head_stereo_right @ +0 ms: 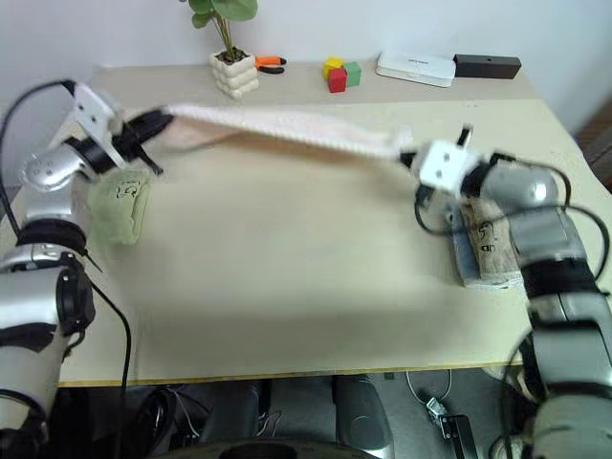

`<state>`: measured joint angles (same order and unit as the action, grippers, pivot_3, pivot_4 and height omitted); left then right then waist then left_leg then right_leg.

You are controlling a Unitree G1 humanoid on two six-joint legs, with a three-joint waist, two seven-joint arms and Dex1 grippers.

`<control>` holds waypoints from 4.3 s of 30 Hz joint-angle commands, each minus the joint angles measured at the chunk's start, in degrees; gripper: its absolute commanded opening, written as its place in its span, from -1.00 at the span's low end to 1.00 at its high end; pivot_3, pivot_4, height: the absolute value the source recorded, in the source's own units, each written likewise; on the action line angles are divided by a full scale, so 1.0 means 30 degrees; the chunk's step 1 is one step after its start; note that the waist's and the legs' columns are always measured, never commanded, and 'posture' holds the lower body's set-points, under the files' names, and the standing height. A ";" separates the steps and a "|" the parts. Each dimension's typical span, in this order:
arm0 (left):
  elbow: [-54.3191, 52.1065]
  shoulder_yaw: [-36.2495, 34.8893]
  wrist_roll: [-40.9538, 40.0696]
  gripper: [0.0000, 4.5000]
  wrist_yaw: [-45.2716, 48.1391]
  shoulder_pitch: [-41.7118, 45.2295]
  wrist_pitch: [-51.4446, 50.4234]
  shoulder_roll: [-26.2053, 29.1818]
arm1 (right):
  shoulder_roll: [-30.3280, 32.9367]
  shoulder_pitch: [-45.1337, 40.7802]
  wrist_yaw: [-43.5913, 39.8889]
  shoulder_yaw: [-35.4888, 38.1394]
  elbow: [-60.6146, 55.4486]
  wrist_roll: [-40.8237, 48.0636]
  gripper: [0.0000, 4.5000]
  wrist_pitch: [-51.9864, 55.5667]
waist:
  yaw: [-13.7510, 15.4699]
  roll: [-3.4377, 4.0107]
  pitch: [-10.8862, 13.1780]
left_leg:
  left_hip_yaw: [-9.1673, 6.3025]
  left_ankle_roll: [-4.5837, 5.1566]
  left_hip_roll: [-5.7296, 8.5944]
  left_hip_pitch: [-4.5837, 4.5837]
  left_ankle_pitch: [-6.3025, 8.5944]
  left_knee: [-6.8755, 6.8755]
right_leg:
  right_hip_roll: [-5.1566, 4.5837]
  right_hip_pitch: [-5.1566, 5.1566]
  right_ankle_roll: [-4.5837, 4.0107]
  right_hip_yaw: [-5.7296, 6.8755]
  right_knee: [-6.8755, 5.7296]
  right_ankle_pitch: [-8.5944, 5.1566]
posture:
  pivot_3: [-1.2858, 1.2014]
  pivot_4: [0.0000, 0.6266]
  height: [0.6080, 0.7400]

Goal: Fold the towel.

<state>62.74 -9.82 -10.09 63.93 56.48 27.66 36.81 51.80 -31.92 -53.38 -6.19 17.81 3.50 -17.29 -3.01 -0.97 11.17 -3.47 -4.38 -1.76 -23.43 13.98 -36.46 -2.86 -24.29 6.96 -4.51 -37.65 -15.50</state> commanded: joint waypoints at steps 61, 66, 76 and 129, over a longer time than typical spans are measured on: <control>-2.2682 -0.2200 -0.7536 -1.00 0.6353 -1.7439 -1.6642 0.8102 | 0.6714 1.2488 -0.6609 0.4662 -1.3632 0.2711 -0.98 0.4949 | 0.0168 -0.0006 -0.0008 | 0.0004 0.0143 -0.0052 0.0053 0.0087 -0.0223 | 0.0053 0.0089 -0.0025 -0.0033 -0.0115 -0.0025 | 0.03 -0.52 1.00; -2.2517 -0.1900 -0.7473 -1.00 0.5077 -1.6256 -1.6542 0.7099 | 0.6000 1.0377 -0.5951 0.3708 -1.2009 0.1432 -0.98 0.4187 | 0.0172 -0.0007 -0.0007 | 0.0010 0.0143 -0.0050 0.0064 0.0087 -0.0231 | 0.0050 0.0099 -0.0063 -0.0034 -0.0111 -0.0046 | 0.03 -0.52 1.00; -1.6934 0.0088 -0.4542 -1.00 0.2789 -1.1520 -1.1900 0.3294 | 0.4192 0.4610 -0.5233 0.0709 -0.7726 -0.1385 -0.98 0.2380 | 0.0144 -0.0002 -0.0006 | 0.0009 0.0141 -0.0044 0.0075 0.0086 -0.0230 | 0.0052 0.0107 -0.0024 -0.0031 -0.0112 -0.0020 | 0.03 -0.52 1.00; -0.6810 0.0562 -0.1333 0.98 -0.2021 -0.6109 -0.6582 -0.0529 | -0.0445 -0.3603 0.3227 -0.3081 0.5501 -0.9193 0.98 -0.4915 | 0.0144 -0.0004 -0.0012 | -0.0001 0.0137 -0.0031 0.0097 0.0084 -0.0225 | 0.0046 0.0134 -0.0020 -0.0027 -0.0124 -0.0015 | 0.03 -0.52 1.00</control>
<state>44.13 -6.51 -13.88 59.41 36.37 8.10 34.61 49.96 -42.20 -44.92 -16.26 35.57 -23.63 -31.75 -2.58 -0.98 11.13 -3.47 -3.97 -1.85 -23.14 14.23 -37.14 -2.72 -23.88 6.90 -4.58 -38.02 -15.54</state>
